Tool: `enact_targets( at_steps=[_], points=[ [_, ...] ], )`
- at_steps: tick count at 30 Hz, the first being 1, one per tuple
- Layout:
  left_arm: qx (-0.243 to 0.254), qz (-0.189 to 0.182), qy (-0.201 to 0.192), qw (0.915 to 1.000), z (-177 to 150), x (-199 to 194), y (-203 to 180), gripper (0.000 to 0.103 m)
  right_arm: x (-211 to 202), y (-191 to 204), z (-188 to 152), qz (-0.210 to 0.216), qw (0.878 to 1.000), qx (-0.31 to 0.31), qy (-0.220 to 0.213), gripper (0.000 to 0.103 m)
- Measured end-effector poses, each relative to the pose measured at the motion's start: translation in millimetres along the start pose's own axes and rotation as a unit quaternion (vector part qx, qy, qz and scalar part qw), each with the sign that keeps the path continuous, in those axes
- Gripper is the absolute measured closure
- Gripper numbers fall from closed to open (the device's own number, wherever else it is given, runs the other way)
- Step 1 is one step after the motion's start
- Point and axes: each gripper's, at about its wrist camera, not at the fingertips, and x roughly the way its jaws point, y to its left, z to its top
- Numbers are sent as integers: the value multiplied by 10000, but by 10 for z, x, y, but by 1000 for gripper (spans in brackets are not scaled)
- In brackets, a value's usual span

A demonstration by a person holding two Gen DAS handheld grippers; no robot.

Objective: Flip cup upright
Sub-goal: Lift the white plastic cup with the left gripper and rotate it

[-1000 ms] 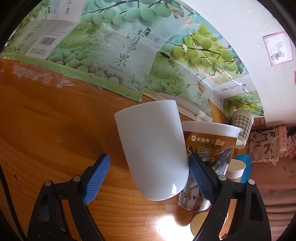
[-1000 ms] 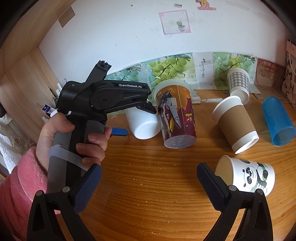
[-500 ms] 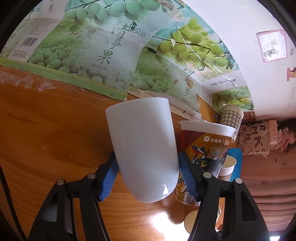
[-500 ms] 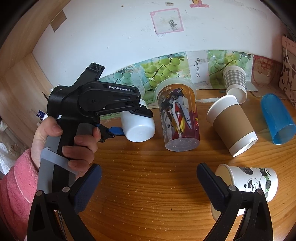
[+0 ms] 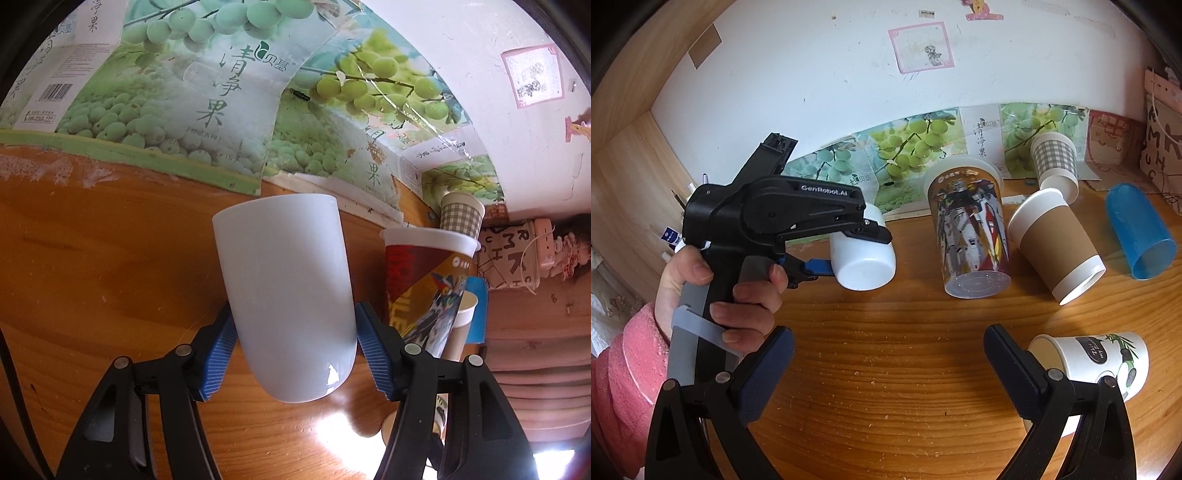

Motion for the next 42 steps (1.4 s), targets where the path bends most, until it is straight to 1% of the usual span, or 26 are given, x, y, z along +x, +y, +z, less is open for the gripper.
enact_targets(
  at_steps=[3, 6, 9, 17, 23, 29, 37, 39, 42],
  points=[
    [106, 100, 50, 9999, -74, -42, 19, 36, -61, 11, -11, -45, 10000, 48, -37, 0],
    [306, 277, 34, 9991, -172, -107, 10, 36, -131, 17, -35, -85, 9999, 45, -51, 0],
    [460, 318, 62, 9984, -300, -167, -19, 36, -193, 9, -78, -169, 9999, -8, -19, 0],
    [827, 511, 36, 9953, -755, -256, -227, 36, -413, -100, -244, -283, 9996, -63, 47, 0],
    [938, 602, 145, 9937, -1218, -240, -428, 36, -639, -187, -412, -275, 9994, -184, 67, 0],
    [999, 695, 168, 9924, -1691, -219, -662, 36, -884, -371, -585, -251, 9989, -360, 170, 0],
    [1024, 765, 131, 9917, -2103, -84, -1010, 36, -1145, -606, -802, -236, 9965, -660, 448, 0],
    [1053, 834, 105, 9909, -2185, -40, -1091, 36, -1207, -659, -842, -225, 9961, -725, 460, 0],
    [995, 843, 94, 9914, -2304, 21, -1155, 36, -1270, -735, -887, -209, 9951, -822, 503, 0]
  ],
)
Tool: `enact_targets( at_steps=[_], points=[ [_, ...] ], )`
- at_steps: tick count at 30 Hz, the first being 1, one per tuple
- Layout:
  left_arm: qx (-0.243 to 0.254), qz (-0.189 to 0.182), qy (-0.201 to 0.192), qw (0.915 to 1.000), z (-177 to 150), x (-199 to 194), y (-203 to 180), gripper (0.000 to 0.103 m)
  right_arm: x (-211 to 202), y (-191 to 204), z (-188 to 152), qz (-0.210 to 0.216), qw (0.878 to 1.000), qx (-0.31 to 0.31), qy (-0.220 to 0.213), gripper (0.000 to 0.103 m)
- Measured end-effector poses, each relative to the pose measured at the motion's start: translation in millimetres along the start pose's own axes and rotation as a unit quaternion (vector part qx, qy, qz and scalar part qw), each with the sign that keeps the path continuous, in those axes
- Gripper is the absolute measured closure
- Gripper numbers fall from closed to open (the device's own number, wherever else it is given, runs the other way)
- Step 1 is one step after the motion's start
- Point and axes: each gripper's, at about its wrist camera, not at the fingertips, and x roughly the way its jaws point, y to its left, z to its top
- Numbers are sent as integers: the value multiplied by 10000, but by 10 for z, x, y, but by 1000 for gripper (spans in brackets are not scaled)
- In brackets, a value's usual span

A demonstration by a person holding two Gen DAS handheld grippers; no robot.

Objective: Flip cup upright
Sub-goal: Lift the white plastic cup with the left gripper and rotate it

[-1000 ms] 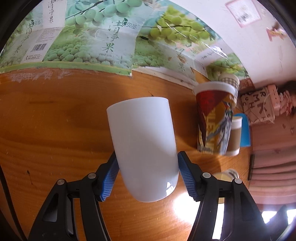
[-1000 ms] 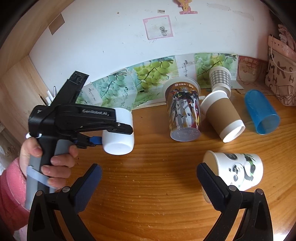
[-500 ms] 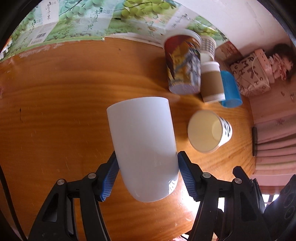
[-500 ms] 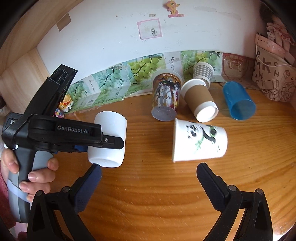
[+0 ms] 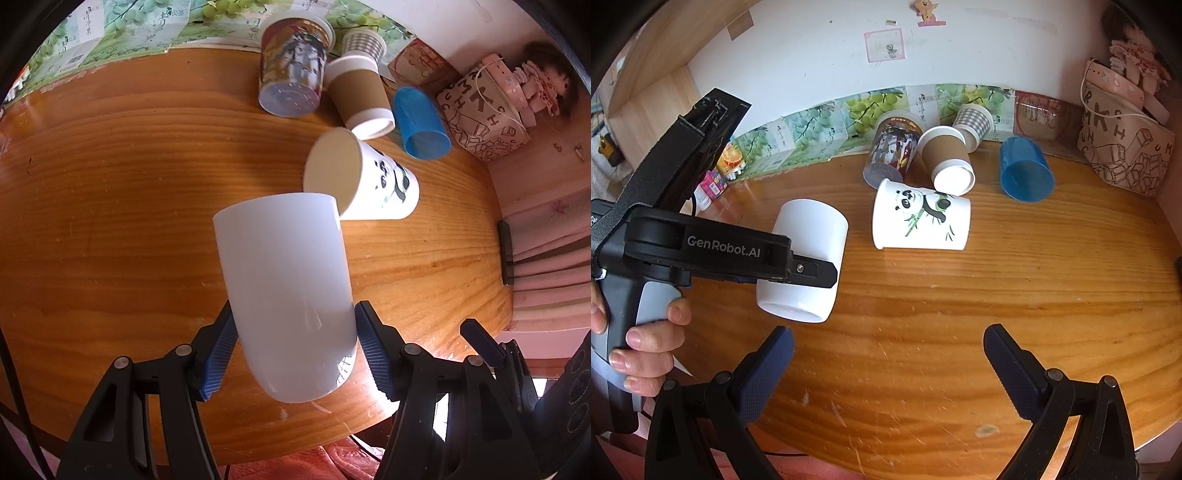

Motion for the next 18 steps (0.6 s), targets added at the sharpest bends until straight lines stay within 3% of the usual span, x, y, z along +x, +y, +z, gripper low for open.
enact_targets(
  at_steps=[10, 18],
  points=[
    [-171, 96, 58, 9998, -234, 192, -289, 36, -85, -253, -134, 45, 9992, -360, 140, 0],
    [-2, 228, -2, 9997, -327, 255, -506, 36, -119, -369, -228, 102, 9986, -477, 227, 0]
  ],
)
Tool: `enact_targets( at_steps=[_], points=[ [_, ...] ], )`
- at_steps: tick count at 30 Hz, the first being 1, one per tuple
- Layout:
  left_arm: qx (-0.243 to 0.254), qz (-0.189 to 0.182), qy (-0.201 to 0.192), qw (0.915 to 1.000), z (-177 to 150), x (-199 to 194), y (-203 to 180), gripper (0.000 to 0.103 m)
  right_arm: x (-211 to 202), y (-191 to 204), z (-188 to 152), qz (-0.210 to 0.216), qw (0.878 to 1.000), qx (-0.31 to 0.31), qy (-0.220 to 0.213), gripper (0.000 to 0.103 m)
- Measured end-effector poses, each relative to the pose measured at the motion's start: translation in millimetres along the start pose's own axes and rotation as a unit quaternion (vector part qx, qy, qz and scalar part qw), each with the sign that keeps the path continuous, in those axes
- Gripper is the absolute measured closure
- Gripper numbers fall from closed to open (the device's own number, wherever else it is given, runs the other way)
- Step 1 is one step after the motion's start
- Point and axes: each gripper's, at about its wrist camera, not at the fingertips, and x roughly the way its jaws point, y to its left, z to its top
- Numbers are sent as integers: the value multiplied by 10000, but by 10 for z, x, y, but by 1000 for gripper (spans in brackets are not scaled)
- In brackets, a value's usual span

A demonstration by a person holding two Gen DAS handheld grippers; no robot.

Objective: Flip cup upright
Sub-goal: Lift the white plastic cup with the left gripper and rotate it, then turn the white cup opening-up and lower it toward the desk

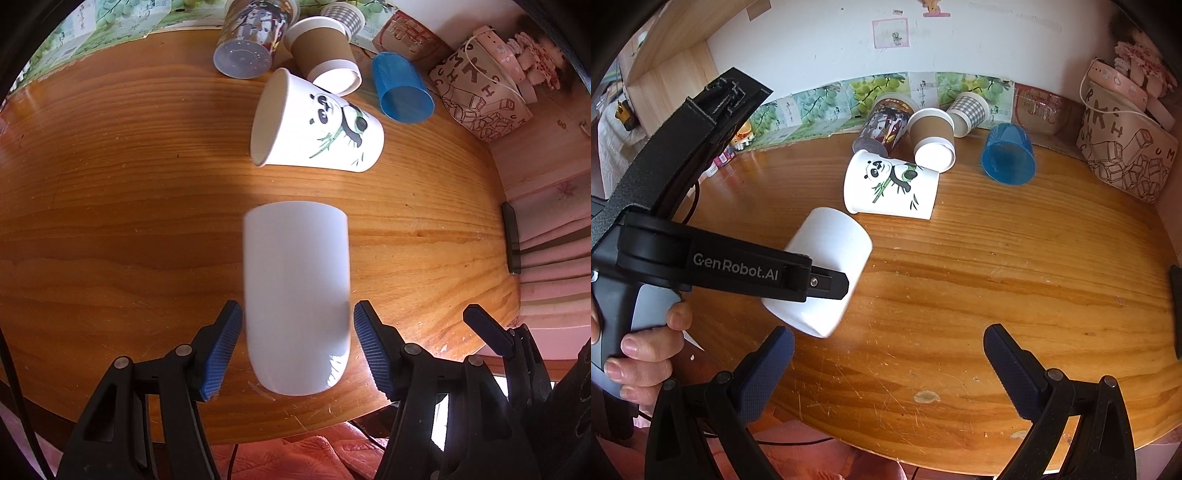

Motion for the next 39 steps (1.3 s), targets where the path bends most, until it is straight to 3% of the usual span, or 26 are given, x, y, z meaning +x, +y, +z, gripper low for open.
enact_targets(
  at_steps=[5, 22, 29, 39],
  points=[
    [120, 76, -80, 9999, -19, -19, -75, 36, -20, -23, -59, 20, 10000, 0, 24, 0],
    [17, -178, -288, 9994, -43, -312, -1, 35, 18, -14, -53, 122, 9990, 417, 100, 0],
    [62, -110, -590, 9982, 55, -563, 189, 24, 89, 47, 67, 70, 9975, 701, 62, 0],
    [-6, 271, -793, 9965, 167, -869, 861, 24, 244, 372, 277, 44, 9948, 1013, 38, 0]
  ],
)
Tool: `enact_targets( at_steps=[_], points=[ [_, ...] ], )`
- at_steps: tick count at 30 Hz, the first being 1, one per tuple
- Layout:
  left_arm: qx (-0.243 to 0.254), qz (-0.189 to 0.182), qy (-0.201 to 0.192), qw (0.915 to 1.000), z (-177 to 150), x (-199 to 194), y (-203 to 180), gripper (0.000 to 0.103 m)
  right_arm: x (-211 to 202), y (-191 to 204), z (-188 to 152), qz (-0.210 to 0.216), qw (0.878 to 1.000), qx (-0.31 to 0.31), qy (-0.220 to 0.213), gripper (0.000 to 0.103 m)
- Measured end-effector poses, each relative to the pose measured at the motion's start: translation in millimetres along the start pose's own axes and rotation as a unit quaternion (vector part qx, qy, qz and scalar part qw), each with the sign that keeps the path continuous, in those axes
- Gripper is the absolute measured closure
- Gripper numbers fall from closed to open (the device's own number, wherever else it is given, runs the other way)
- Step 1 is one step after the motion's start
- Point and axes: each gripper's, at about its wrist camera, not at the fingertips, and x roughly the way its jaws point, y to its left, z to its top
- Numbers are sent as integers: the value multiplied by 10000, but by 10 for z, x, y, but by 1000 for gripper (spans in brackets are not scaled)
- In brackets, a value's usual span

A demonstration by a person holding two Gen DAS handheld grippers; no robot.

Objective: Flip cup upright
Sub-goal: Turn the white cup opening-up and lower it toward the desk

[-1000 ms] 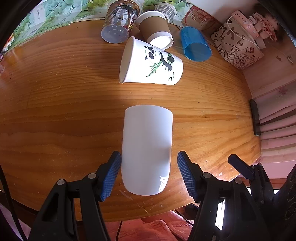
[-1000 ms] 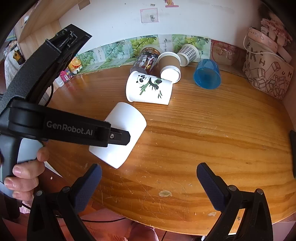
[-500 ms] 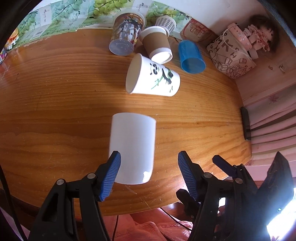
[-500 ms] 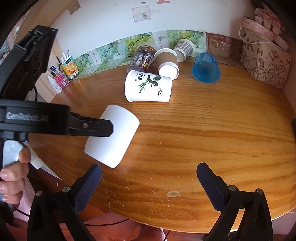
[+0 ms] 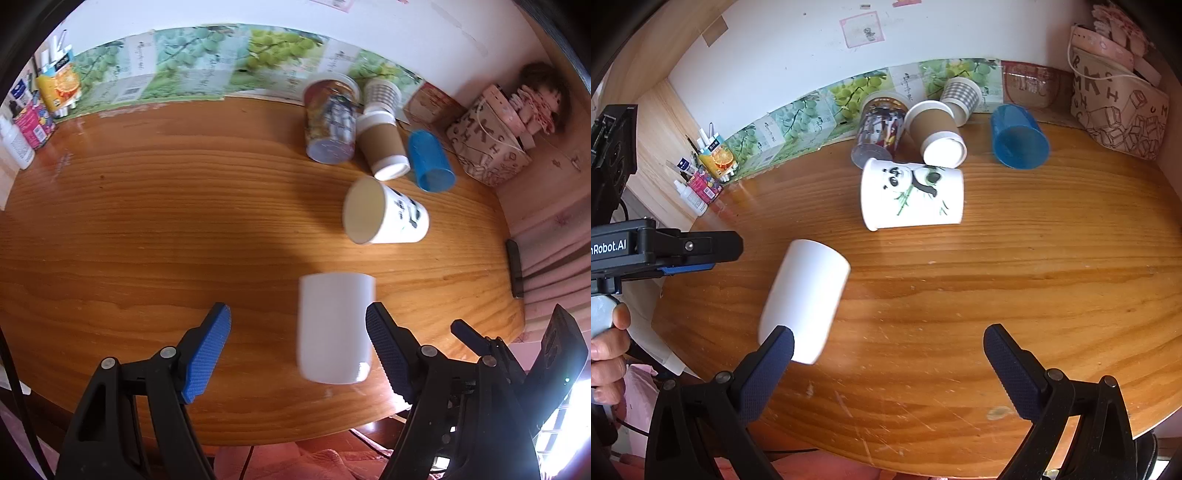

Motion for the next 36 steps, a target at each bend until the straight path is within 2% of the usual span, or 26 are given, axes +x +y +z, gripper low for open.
enact_targets(
  at_steps=[7, 11, 16, 19, 23, 33, 36],
  points=[
    [97, 171, -144, 9997, 93, -130, 362, 24, 154, 256, 94, -174, 9997, 143, -38, 0],
    [152, 204, -255, 9994, 140, -171, 446, 24, 263, 310, 137, -344, 9990, 285, -15, 0],
    [498, 151, -359, 9980, 172, -192, 471, 24, 376, 299, 147, -533, 9968, 600, -57, 0],
    [722, -13, -367, 9967, 189, -189, 476, 24, 453, 296, 144, -678, 9951, 713, -25, 1],
    [921, -484, -343, 9940, 212, -206, 489, 24, 536, 307, 145, -738, 9939, 818, 19, 3],
    [1311, -680, -232, 9888, 193, -186, 363, 24, 667, 390, 162, -691, 9941, 831, 68, 11],
    [1445, -847, -148, 9858, 157, -182, 318, 24, 685, 374, 172, -697, 9940, 841, 71, 14]
  ],
)
